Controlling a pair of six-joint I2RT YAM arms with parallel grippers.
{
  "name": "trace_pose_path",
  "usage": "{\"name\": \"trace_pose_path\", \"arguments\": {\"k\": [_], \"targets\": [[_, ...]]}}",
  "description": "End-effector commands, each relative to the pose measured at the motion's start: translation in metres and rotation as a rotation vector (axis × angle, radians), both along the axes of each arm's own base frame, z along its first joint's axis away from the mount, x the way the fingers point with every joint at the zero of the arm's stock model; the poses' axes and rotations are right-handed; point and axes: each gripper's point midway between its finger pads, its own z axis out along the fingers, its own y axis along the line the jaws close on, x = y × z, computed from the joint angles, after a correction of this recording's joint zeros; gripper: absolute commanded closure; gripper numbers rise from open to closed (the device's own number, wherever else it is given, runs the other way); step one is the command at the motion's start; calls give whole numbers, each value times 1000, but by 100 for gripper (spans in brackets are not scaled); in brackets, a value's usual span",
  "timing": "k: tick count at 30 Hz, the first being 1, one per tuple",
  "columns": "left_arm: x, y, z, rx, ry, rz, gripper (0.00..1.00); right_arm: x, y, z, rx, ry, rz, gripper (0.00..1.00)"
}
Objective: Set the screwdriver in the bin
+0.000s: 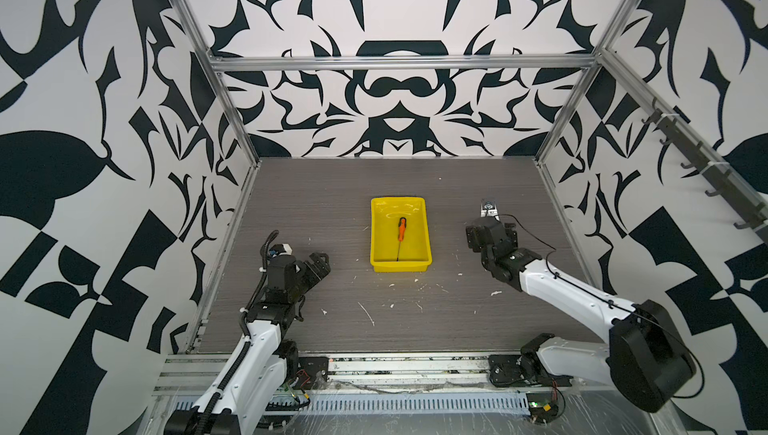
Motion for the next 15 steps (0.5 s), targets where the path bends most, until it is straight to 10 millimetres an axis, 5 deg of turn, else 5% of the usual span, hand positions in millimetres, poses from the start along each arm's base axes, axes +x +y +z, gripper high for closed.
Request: {"name": "trace_pose_path", "arguments": {"k": [1,9,15], "targets": [[5,-2,13,-10,-35,0,0,10,-7,26,-115,-220,27,16],[5,0,13,-9,-35,8,0,6,-16,-20,-107,-174,-5,17],[6,0,12,-10,-28,8,0,13,-16,-20,-86,-190,0,16]]}}
